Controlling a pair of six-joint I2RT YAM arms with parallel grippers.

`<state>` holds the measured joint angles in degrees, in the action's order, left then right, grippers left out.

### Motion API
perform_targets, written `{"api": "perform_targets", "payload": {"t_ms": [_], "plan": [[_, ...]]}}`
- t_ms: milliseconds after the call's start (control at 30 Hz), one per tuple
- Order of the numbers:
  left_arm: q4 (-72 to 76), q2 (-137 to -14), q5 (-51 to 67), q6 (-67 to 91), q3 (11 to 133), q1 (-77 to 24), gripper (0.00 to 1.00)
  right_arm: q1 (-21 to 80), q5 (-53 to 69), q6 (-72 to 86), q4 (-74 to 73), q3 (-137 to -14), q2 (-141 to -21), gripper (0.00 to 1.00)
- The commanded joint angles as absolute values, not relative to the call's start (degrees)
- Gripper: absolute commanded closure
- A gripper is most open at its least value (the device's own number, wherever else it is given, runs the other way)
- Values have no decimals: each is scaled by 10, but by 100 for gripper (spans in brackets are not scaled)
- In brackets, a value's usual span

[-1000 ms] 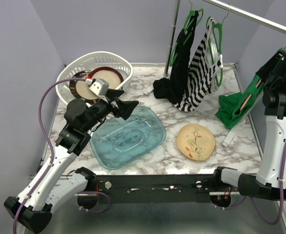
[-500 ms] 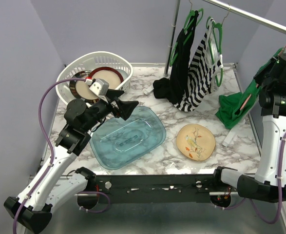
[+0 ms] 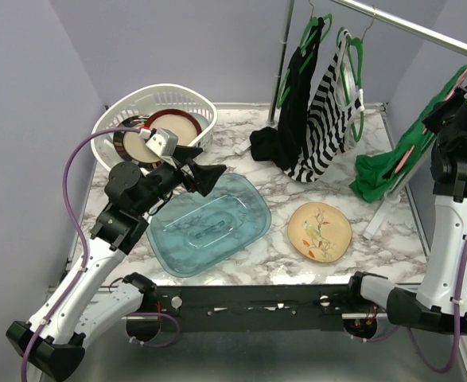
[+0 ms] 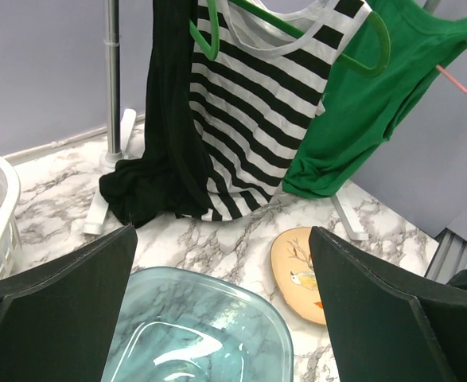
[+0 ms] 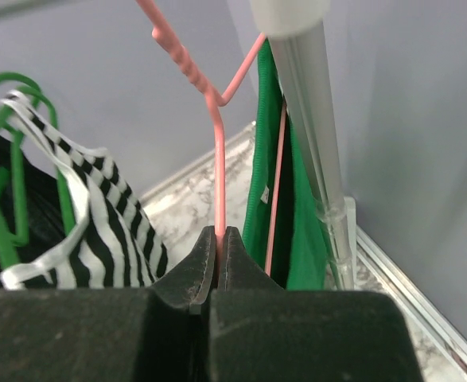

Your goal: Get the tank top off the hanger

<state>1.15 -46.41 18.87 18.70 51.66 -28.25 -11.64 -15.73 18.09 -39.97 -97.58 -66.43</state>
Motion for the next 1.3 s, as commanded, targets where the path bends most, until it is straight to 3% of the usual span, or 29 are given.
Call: {"api": "perform_targets", "payload": {"t_ms": [0, 567, 800, 900, 1100, 1267], "plan": [[16, -454, 198, 178, 518, -286, 1, -120, -129, 182, -408, -1037, -660, 99], [-15, -458, 219, 151, 551, -286, 1, -120, -53, 221, -538, -1101, -610, 99], [-33, -487, 243, 136, 642, -289, 1, -120, -4, 266, -553, -1098, -564, 99], [-26, -518, 229, 133, 687, -329, 1, -120, 42, 286, -539, -1073, -538, 99], [-4, -604, 141, 70, 742, -517, 1, -120, 74, 322, -514, -1026, -496, 99], [127, -648, 118, 10, 709, -609, 1, -120, 107, 383, -502, -984, -463, 99]]}}
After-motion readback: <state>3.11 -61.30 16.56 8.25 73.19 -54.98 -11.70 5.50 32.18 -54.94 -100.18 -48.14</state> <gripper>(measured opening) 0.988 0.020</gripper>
